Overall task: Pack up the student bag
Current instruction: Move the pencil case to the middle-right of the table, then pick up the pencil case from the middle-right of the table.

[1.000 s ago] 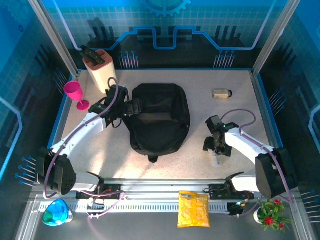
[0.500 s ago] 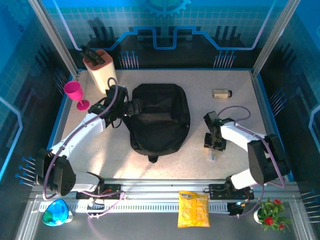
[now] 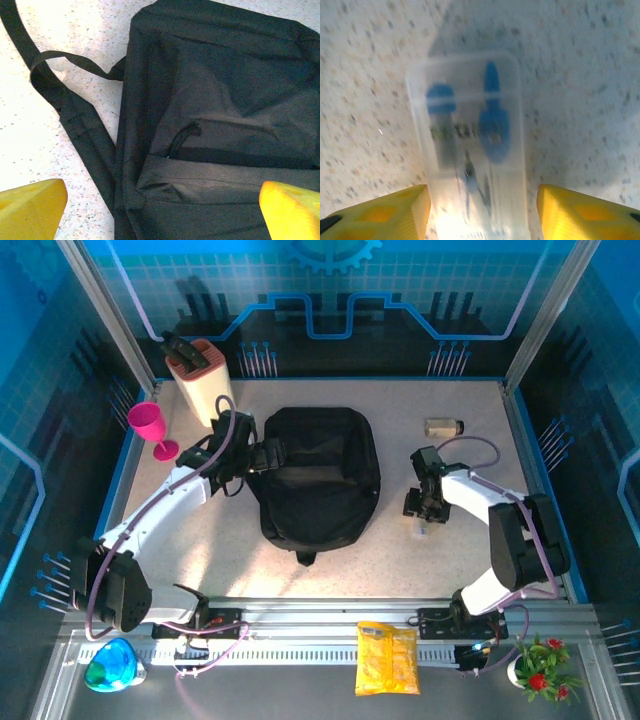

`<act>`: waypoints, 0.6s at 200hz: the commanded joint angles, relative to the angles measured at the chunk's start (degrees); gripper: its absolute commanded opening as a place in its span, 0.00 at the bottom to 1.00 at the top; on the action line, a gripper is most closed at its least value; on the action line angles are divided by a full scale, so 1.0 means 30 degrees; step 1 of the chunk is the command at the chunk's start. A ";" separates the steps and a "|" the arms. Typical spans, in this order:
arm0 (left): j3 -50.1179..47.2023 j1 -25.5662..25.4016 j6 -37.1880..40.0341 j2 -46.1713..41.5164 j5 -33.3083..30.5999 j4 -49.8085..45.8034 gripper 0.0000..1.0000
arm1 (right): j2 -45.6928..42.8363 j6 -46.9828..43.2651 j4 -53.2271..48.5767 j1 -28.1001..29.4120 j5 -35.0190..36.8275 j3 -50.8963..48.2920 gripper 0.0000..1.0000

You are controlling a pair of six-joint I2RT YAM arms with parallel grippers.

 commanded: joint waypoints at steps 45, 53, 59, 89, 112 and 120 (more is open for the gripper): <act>-0.1248 0.0000 0.0080 0.0573 0.3759 -0.0976 0.96 | -0.1118 -0.0062 -0.0294 0.0280 -0.0883 -0.1568 0.55; -0.1808 -0.0079 -0.0358 0.0601 0.3866 -0.0738 0.95 | -0.0899 -0.0106 -0.0279 0.0277 -0.0900 -0.1496 0.54; -0.2265 -0.0172 -0.0719 0.0645 0.3954 -0.0479 0.94 | -0.0781 -0.0136 -0.0278 0.0291 -0.0845 -0.1412 0.51; -0.4320 -0.1025 -0.2519 0.1012 0.4384 0.1428 0.92 | -0.0700 -0.0282 -0.0307 0.0360 -0.0368 -0.0999 0.44; -0.5030 -0.2074 -0.3539 0.1923 0.4475 0.2492 0.89 | -0.1397 -0.0284 -0.0287 0.0350 -0.0231 -0.0616 0.43; -0.5063 -0.2474 -0.3840 0.2296 0.4377 0.2641 0.89 | -0.1759 -0.0282 -0.0214 0.0355 -0.0265 -0.0501 0.43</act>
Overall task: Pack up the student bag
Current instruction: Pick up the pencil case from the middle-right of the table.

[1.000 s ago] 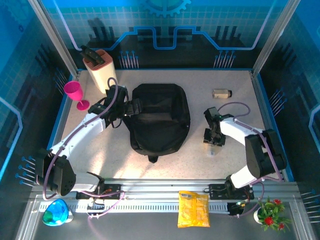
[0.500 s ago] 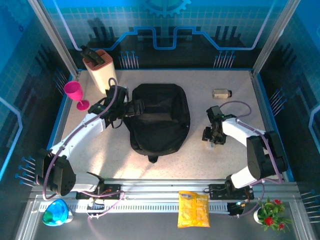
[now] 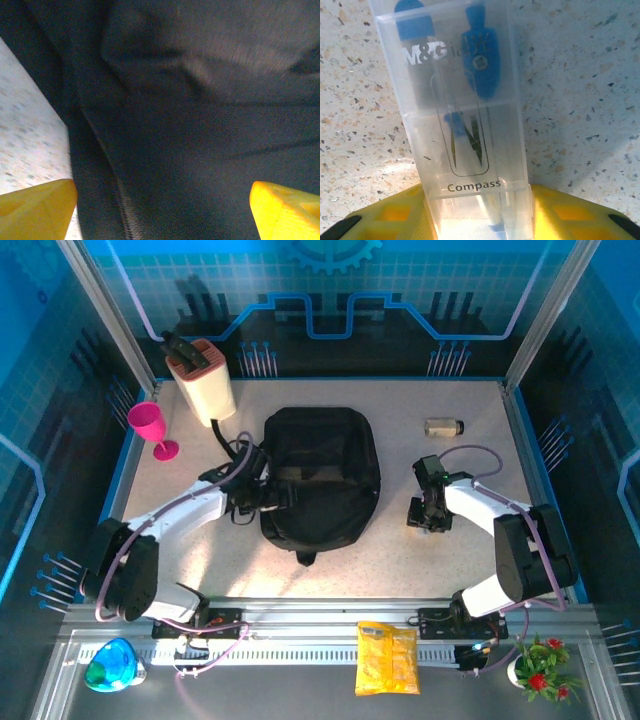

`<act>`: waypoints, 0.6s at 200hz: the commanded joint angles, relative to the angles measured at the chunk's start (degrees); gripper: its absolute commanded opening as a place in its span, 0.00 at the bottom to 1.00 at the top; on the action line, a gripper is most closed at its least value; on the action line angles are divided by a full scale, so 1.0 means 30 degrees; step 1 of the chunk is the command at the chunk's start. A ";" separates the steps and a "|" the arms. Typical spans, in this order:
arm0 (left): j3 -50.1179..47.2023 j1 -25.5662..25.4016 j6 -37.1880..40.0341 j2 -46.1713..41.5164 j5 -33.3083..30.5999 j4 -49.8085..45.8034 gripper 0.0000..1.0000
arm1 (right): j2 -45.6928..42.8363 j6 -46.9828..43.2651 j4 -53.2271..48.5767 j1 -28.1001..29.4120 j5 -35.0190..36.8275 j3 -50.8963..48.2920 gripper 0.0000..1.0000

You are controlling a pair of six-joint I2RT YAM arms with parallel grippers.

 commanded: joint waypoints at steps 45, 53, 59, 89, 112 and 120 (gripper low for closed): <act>-0.0205 -0.3280 -0.4018 0.2260 0.1663 0.4442 0.87 | -0.2426 -0.0450 0.0889 0.0213 -0.1174 0.1427 0.42; -0.0147 -0.3690 -0.4590 0.2408 0.1762 0.5118 0.87 | -0.2645 -0.0530 0.1103 0.0214 -0.1529 0.1602 0.42; -0.0081 -0.3940 -0.5094 0.2540 0.1754 0.5493 0.87 | -0.2822 -0.0598 0.1287 0.0226 -0.1797 0.1713 0.42; 0.0243 -0.4440 -0.6530 0.2567 0.1488 0.6567 0.89 | -0.3446 -0.1142 0.2628 0.0259 -0.3301 0.1917 0.42; 0.0482 -0.4303 -0.5918 0.1145 -0.0386 0.4691 0.94 | -0.3549 -0.1801 0.3555 0.0356 -0.4843 0.2815 0.42; 0.0513 -0.4141 -0.5668 0.0517 -0.0936 0.4009 0.96 | -0.3512 -0.2036 0.3905 0.0474 -0.5446 0.2983 0.41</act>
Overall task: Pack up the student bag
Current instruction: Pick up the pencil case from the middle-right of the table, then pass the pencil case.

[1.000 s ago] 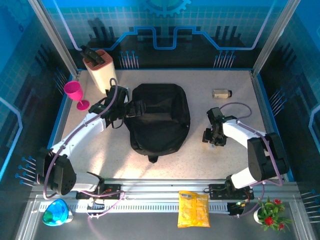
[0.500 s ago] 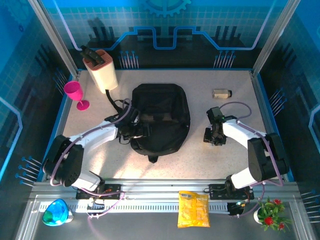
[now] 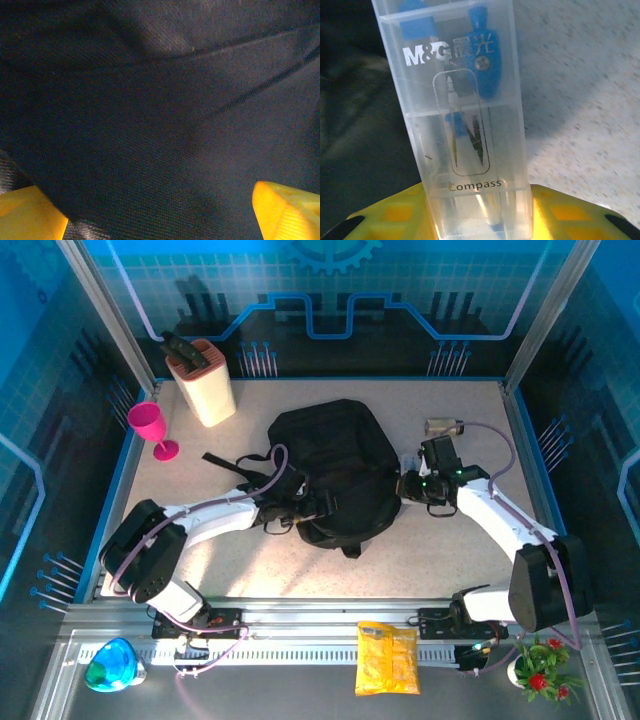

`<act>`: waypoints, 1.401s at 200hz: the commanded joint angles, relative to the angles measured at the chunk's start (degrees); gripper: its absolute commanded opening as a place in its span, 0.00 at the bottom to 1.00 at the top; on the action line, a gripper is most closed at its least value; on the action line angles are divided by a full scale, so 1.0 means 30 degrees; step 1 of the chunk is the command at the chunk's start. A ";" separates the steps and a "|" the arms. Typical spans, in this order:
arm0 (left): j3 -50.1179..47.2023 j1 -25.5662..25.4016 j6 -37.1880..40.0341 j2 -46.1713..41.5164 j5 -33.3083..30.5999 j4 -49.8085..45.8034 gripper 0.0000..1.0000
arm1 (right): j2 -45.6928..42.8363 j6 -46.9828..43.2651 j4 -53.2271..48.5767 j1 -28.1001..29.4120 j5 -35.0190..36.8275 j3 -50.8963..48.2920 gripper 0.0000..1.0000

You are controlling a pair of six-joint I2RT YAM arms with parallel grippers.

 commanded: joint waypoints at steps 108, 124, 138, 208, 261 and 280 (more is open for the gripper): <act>0.5492 0.2416 -0.0014 0.0046 0.5554 0.2142 0.80 | 0.2181 -0.1768 0.5781 0.4526 -0.5090 0.1983 0.40; 0.5741 0.2414 -0.0407 0.0612 0.5376 0.2592 0.75 | 0.2365 -0.1714 0.6101 0.4746 -0.5397 0.1981 0.40; 0.6020 0.2414 -0.0629 0.0984 0.5401 0.2808 0.69 | 0.2524 -0.1796 0.6143 0.5011 -0.5451 0.2044 0.40; 0.6549 0.2397 -0.1411 0.2353 0.5713 0.2721 0.33 | 0.2784 -0.2104 0.6135 0.5412 -0.5857 0.2266 0.41; 0.5788 0.3268 -0.2757 0.2025 0.7157 0.5326 0.13 | 0.1554 0.2361 1.0344 0.3187 -0.9449 0.0485 0.72; 0.5128 0.3755 -0.3723 0.1707 0.7665 0.7002 0.12 | 0.1340 0.4873 1.2419 0.2284 -1.0609 -0.0351 0.79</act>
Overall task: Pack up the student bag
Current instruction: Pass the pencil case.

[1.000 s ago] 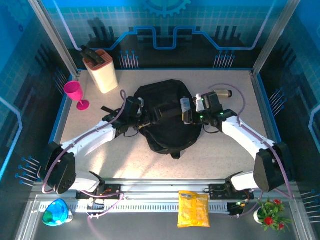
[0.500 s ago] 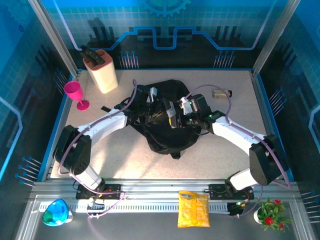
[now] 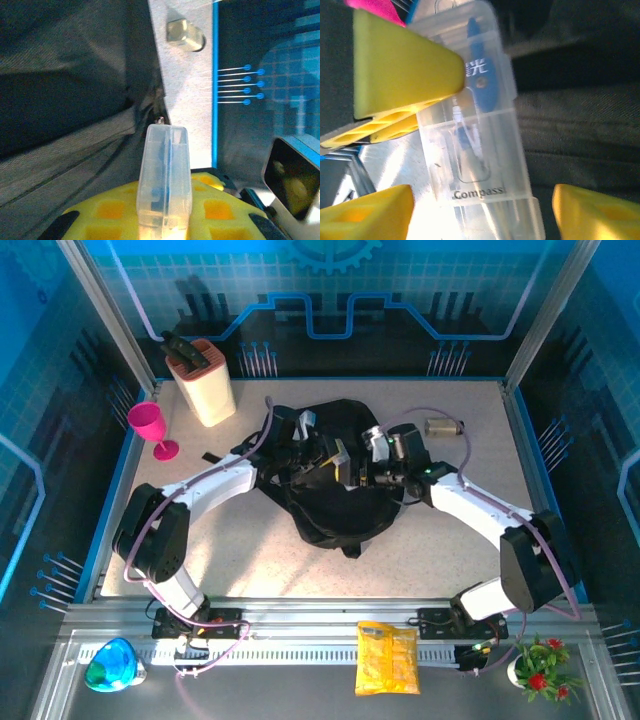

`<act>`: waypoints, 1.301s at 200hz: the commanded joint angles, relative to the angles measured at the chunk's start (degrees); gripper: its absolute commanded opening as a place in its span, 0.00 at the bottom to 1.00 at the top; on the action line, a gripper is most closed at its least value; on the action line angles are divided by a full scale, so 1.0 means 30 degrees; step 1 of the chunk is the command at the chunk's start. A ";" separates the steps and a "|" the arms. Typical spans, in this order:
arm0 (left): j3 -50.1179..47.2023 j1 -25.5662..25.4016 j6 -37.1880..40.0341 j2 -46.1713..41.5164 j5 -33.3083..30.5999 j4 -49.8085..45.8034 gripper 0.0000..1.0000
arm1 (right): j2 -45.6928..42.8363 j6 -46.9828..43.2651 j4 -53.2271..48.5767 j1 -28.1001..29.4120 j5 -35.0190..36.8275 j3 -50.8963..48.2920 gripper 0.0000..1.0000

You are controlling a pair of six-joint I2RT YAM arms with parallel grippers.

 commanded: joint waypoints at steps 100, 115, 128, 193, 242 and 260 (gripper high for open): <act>-0.2557 0.1635 -0.4825 -0.0853 0.1239 0.9119 0.13 | 0.2600 1.5503 1.5480 -0.1683 -0.4873 -0.2439 0.67; -0.2615 0.1640 -0.4919 -0.0820 0.1269 0.9201 0.14 | 0.2756 1.5835 1.6321 -0.1653 -0.4778 -0.2605 0.60; -0.2756 0.1668 -0.4949 -0.0853 0.1140 0.9073 0.16 | 0.2756 1.5854 1.6440 -0.1697 -0.4640 -0.2731 0.53; -0.2945 0.1817 -0.3208 -0.1140 0.0373 0.6442 0.44 | 0.1816 1.4441 1.3975 -0.1784 -0.3929 -0.3064 0.17; -0.1666 0.1786 0.2396 -0.1172 -0.2599 -0.0032 0.60 | -0.0623 1.0015 0.6116 -0.2691 -0.2131 -0.2727 0.16; -0.0787 0.1760 0.3528 -0.0230 -0.2527 -0.1368 0.59 | -0.1342 0.8610 0.3268 -0.2949 -0.1201 -0.2370 0.16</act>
